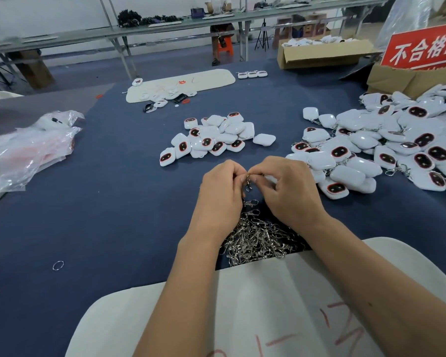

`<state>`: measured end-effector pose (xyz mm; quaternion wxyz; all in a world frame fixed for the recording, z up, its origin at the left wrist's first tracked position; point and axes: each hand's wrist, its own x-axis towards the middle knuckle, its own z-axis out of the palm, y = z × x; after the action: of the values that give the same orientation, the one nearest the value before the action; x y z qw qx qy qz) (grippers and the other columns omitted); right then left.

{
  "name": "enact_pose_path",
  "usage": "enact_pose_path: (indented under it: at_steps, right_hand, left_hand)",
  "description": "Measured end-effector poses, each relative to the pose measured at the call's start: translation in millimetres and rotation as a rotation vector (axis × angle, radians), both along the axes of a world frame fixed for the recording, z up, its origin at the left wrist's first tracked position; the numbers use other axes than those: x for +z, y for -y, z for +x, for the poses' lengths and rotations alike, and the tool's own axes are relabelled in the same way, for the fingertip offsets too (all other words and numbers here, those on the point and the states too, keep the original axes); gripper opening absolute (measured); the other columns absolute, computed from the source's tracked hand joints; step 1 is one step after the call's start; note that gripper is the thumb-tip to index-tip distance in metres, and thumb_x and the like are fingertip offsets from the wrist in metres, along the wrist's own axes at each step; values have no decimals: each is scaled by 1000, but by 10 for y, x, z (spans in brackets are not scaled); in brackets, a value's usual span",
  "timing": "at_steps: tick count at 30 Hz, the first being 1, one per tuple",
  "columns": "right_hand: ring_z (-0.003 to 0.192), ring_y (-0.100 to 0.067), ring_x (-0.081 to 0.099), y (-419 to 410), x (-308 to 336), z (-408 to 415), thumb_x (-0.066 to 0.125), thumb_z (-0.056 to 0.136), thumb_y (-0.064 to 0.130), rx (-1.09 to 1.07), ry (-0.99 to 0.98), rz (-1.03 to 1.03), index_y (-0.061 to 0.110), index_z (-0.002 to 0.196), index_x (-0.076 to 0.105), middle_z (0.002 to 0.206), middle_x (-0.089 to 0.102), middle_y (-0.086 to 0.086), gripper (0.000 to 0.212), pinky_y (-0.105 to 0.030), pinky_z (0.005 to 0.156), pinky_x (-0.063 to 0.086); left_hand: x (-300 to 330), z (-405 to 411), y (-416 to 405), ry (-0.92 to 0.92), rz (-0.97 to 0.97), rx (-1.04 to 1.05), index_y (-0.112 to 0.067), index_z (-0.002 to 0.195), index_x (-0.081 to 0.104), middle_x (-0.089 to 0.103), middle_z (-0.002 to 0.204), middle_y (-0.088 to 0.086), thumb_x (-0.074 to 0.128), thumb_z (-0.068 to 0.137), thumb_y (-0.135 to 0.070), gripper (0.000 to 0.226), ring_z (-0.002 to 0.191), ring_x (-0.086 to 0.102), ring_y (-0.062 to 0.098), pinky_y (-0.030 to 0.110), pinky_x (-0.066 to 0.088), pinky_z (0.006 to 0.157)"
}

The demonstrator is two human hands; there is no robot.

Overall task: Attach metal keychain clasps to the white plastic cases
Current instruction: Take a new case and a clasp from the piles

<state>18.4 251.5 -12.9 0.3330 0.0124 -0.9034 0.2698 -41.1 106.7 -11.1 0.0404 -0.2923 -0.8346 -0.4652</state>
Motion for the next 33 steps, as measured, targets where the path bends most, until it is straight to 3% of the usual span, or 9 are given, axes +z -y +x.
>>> enact_pose_path:
  at_steps: [5, 11, 15, 18, 22, 27, 29, 31, 33]
  right_hand:
    - [68, -23, 56, -1, 30, 0, 69, 93, 6, 2, 31, 71, 14, 82, 76, 72, 62, -1, 15, -45, 63, 48]
    - [67, -26, 56, 8, 40, 1, 64, 95, 6, 0, 54, 114, 13, 82, 75, 72, 59, -3, 19, -47, 61, 47]
    - [67, -25, 58, 16, 13, -10, 67, 93, 5, -9, 12, 76, 11, 80, 75, 71, 63, -4, 16, -45, 62, 49]
    - [77, -18, 68, 24, 9, -20, 73, 89, 6, -8, -36, -70, 14, 87, 80, 80, 75, 2, 11, -42, 74, 54]
    - [85, -11, 71, 36, 7, -26, 75, 89, 11, -23, -41, -160, 15, 94, 79, 88, 77, 9, 8, -39, 84, 56]
    - [72, -12, 67, -5, 12, -43, 67, 98, 16, -121, 0, -339, 12, 106, 62, 83, 68, 8, 10, -30, 73, 51]
    - [75, -3, 63, -15, 35, -37, 65, 97, 9, -93, 38, -360, 14, 104, 64, 84, 65, 12, 8, -20, 71, 47]
    - [86, -4, 62, -7, 46, -29, 67, 94, 5, -25, 99, -318, 15, 98, 72, 91, 70, 7, 12, -18, 79, 46]
    - [86, -7, 64, 9, 45, -16, 69, 93, 6, 28, 130, -291, 16, 93, 76, 89, 73, 5, 12, -18, 77, 46]
  left_hand:
    - [-9, 6, -34, 12, -33, 45, -22, 85, 59, 64, 80, -5, 48, 101, -12, 22, 78, 63, 20, 48, 55, 73]
    - [-5, 20, -32, 19, -52, 64, -24, 83, 57, 63, 83, -3, 46, 97, -8, 24, 80, 62, 24, 52, 54, 73]
    - [2, 10, -37, -23, -35, 55, -21, 84, 57, 63, 83, -6, 48, 98, -7, 22, 79, 60, 21, 48, 53, 73]
    - [-2, 1, -33, -55, -5, 34, -20, 86, 58, 63, 82, -6, 50, 101, -9, 20, 79, 61, 18, 44, 53, 73]
    - [-12, 2, -33, -66, 1, 15, -20, 87, 57, 63, 80, -5, 49, 102, -9, 20, 79, 61, 17, 42, 52, 73]
    - [-10, 10, -40, -60, 16, -6, -19, 86, 57, 63, 77, -6, 47, 102, -5, 23, 77, 61, 14, 36, 52, 72]
    - [-8, 18, -52, -55, 21, -16, -17, 87, 58, 64, 76, -5, 47, 102, -4, 23, 77, 61, 14, 35, 51, 71]
    - [-10, 14, -55, -51, 31, -17, -16, 87, 59, 64, 76, -5, 48, 102, -4, 22, 77, 61, 15, 34, 51, 70]
    - [-14, 2, -51, -43, 44, -12, -16, 88, 59, 65, 76, -5, 48, 102, -4, 22, 76, 61, 15, 32, 50, 69]
